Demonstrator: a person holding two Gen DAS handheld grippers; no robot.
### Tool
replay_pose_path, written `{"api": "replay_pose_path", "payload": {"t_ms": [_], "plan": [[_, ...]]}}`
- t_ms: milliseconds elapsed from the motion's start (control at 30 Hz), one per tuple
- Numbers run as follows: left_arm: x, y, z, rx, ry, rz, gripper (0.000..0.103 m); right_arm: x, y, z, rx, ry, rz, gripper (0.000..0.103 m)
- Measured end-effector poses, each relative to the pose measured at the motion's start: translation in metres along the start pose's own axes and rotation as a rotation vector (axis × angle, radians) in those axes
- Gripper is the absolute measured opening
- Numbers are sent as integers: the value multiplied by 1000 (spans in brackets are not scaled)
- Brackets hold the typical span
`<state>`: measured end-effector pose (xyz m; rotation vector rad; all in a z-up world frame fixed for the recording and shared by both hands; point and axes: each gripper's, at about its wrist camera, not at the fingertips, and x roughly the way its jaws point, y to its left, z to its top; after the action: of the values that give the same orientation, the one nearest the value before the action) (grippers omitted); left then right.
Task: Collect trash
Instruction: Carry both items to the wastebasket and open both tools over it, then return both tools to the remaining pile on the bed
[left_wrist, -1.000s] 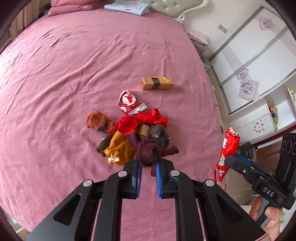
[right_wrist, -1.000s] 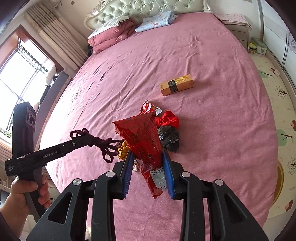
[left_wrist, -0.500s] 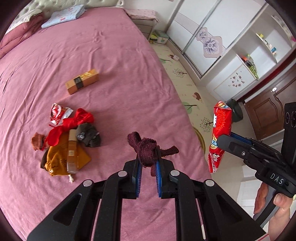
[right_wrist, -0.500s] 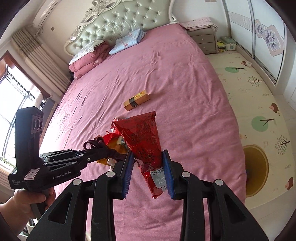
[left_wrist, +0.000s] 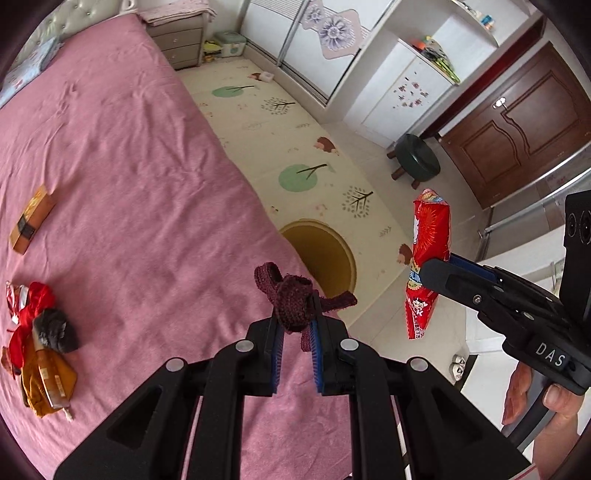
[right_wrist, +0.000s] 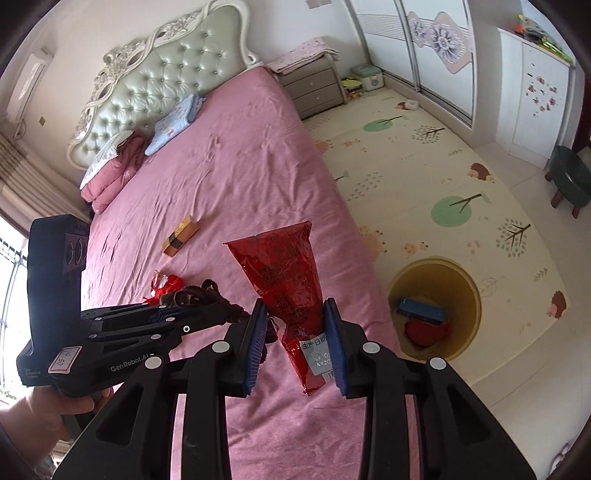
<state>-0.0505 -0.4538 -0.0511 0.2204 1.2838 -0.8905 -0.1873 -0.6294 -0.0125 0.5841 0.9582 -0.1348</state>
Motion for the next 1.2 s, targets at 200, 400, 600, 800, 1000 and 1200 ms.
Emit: {"api": "replay_pose_path", "payload": {"t_ms": [200,400,600,800,1000,1200], "plan": [[43,-45,30,83,49,-49,13,-7,-54,6,81,-31,-63,31],[85,-78,53,134,89,-111,13,-9,-95,9,150,-49,-98,31],[110,-106,74,183,83,-133,67,-13,-126,19,191,-65,-128,35],[117,-104,77,170,77,-102,92,-15,-144,21,243,-75,-143,51],[102,-90,75,175,59,-74,92,-8,-132,26,220,-62,-113,51],[74,-65,71,127,21,-59,92,-2,-95,35,163,-52,-67,51]]}}
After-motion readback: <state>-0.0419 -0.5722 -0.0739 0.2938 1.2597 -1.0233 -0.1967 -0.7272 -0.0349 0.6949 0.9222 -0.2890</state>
